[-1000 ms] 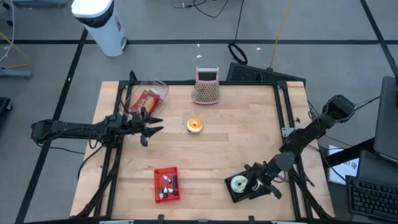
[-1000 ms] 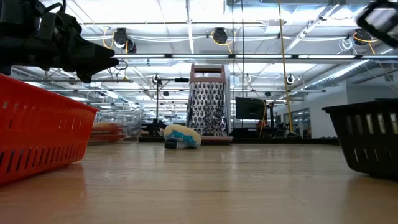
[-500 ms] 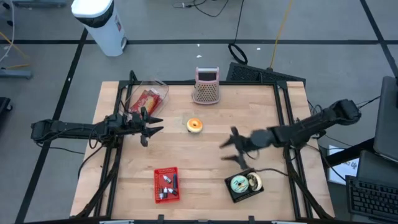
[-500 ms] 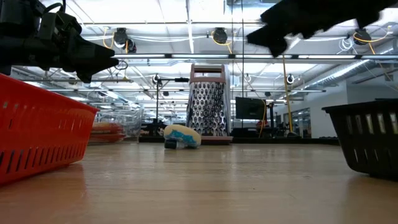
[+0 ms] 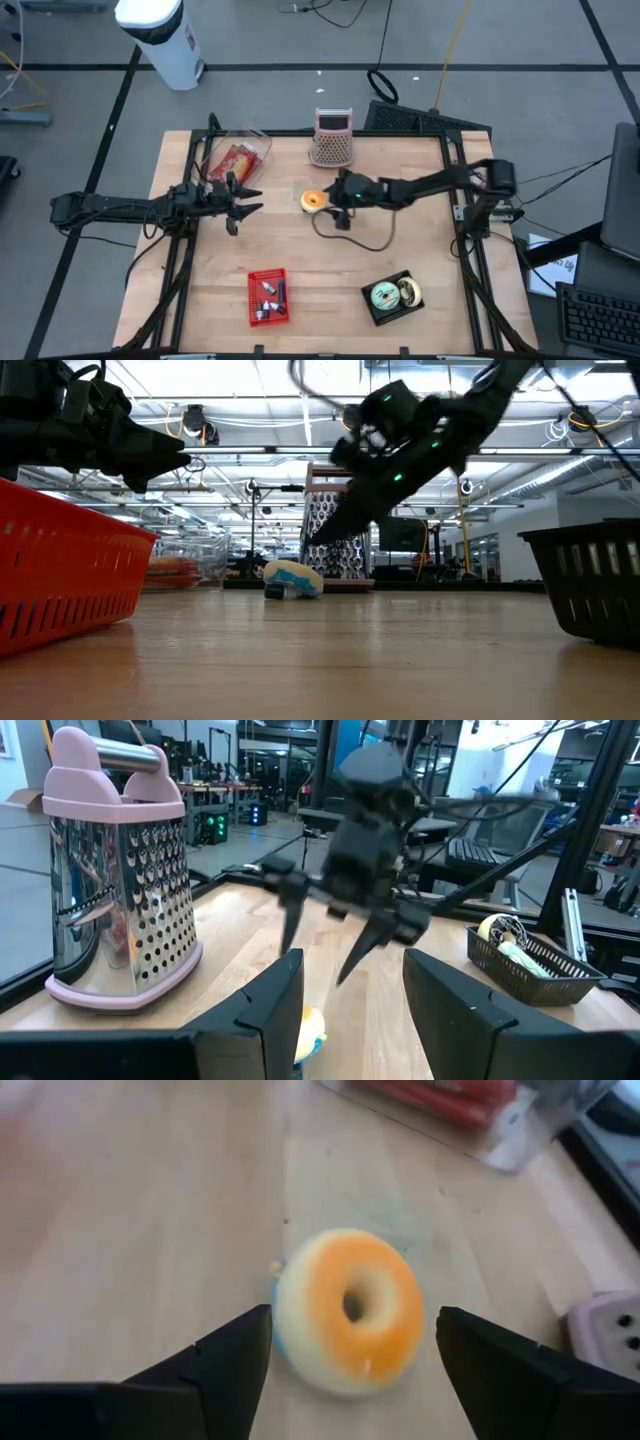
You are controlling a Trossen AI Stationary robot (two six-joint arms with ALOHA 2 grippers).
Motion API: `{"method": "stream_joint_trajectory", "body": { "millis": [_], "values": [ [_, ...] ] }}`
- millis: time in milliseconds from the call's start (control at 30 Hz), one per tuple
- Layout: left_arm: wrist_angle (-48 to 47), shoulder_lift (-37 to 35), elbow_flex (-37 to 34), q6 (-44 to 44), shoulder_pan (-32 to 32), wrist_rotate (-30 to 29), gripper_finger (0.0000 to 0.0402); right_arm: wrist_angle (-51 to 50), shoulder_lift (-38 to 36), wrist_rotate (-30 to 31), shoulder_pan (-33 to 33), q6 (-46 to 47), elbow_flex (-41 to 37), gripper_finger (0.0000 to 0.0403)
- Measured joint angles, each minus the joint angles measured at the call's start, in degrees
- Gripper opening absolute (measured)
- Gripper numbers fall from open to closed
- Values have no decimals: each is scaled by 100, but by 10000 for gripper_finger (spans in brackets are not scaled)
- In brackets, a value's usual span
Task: Pick & Place Food Item
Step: Put the blue doughnut into the black bin
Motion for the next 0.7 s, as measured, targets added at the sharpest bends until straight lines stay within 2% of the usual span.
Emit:
{"method": "stream_joint_trajectory", "body": {
  "millis": [233,467,700],
  "values": [
    [0,1,0,0,0,0,175,3,937,-28,61,-268,790,267],
    [0,2,0,0,1,0,175,-206,1095,45,208,-455,856,260],
    [-2,1,0,0,-1,0,175,-433,1166,728,186,-493,848,239]
  ]
}}
